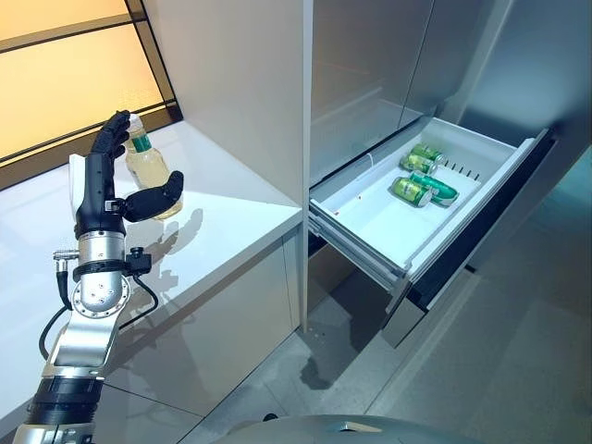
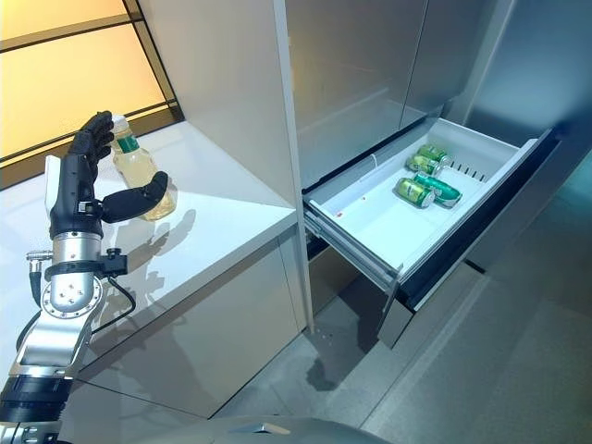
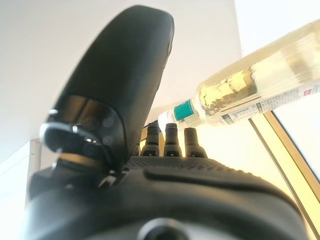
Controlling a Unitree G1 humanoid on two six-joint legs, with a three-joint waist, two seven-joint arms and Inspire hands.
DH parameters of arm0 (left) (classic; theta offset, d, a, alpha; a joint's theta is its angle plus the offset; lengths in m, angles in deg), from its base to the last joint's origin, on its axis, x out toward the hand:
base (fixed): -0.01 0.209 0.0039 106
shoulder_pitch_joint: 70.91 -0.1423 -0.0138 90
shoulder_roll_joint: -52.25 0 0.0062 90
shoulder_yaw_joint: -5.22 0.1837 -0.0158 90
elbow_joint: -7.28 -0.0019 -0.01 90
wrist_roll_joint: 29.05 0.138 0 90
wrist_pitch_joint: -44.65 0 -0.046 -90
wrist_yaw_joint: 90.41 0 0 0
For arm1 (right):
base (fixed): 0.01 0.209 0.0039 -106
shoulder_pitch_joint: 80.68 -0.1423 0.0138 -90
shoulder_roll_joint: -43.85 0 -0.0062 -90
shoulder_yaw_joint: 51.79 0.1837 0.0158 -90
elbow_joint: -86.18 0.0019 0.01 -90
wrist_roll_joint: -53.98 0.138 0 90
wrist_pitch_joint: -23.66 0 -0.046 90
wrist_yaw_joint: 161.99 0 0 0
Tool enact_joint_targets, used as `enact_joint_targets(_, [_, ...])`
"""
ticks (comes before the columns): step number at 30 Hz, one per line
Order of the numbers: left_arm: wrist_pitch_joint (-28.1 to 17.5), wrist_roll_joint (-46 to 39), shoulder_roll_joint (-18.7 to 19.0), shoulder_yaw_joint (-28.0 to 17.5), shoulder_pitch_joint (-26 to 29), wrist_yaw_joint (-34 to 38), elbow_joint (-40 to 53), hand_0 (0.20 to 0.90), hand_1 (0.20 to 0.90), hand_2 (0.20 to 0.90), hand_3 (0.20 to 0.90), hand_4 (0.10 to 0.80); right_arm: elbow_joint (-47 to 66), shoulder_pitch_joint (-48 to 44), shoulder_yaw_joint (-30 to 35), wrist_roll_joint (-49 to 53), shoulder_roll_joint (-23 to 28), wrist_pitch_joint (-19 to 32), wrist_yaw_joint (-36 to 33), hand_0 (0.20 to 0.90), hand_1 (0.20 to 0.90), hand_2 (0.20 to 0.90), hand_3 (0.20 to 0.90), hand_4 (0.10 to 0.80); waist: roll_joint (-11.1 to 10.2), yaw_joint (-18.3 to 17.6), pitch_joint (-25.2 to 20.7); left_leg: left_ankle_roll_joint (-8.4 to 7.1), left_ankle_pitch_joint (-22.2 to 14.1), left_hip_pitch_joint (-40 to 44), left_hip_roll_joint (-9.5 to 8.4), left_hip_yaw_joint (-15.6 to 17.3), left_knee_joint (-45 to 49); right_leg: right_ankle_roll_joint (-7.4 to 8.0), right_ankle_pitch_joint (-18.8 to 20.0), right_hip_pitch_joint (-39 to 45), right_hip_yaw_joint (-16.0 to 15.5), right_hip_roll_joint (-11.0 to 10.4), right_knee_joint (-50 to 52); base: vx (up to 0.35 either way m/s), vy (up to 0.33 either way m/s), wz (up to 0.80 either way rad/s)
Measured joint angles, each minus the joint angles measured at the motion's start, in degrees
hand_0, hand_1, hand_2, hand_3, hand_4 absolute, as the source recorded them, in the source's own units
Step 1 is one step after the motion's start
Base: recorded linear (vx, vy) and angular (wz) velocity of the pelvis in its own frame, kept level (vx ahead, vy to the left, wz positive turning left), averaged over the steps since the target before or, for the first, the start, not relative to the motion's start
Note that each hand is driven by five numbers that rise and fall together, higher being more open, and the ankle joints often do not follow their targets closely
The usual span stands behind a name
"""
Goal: Put drinks into fridge and close the fridge
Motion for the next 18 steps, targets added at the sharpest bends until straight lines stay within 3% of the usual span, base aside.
enact_joint_targets(18, [1.5, 0.3, 0.0, -0.2, 0.0, 4.5, -0.1, 0.9, 0.9, 0.9, 0.9, 0.8, 0.3, 0.1, 0.0, -0.1, -0.2, -0.5, 0.0, 0.9, 0.9, 0.9, 0.9, 0.8, -0.3, 0.1, -0.2, 0.0, 0.0, 0.2, 0.0, 0.0, -0.2, 0.02, 0.0, 0.2, 0.1, 0.0, 0.0, -0.011, 0.003, 0.0])
